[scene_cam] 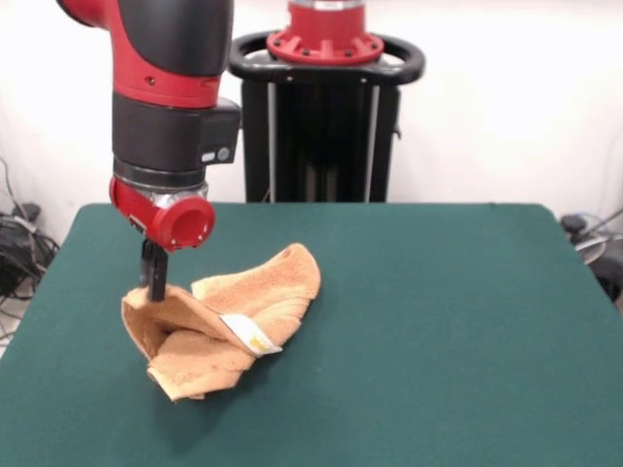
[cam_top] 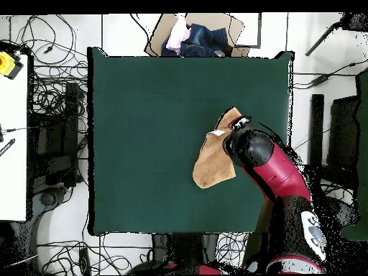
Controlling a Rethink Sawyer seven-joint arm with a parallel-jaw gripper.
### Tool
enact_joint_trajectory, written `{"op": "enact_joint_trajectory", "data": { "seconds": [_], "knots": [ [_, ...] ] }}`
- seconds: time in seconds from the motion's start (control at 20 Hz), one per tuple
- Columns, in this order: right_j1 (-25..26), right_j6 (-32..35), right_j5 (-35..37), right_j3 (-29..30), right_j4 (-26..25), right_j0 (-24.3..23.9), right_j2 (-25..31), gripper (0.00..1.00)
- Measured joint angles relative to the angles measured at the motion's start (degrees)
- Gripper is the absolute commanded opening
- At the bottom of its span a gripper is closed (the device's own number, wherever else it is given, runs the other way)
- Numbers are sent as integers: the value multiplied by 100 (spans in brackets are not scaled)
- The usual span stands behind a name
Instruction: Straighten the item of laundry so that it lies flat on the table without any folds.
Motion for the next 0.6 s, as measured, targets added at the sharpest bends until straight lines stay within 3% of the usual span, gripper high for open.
{"op": "enact_joint_trajectory", "data": {
  "seconds": [0.4, 0.6],
  "knots": [
    [-97, 0, -1, 154, 69, 166, -78, 0],
    [-300, 46, 302, 171, 64, 821, -510, 0]
  ]
}}
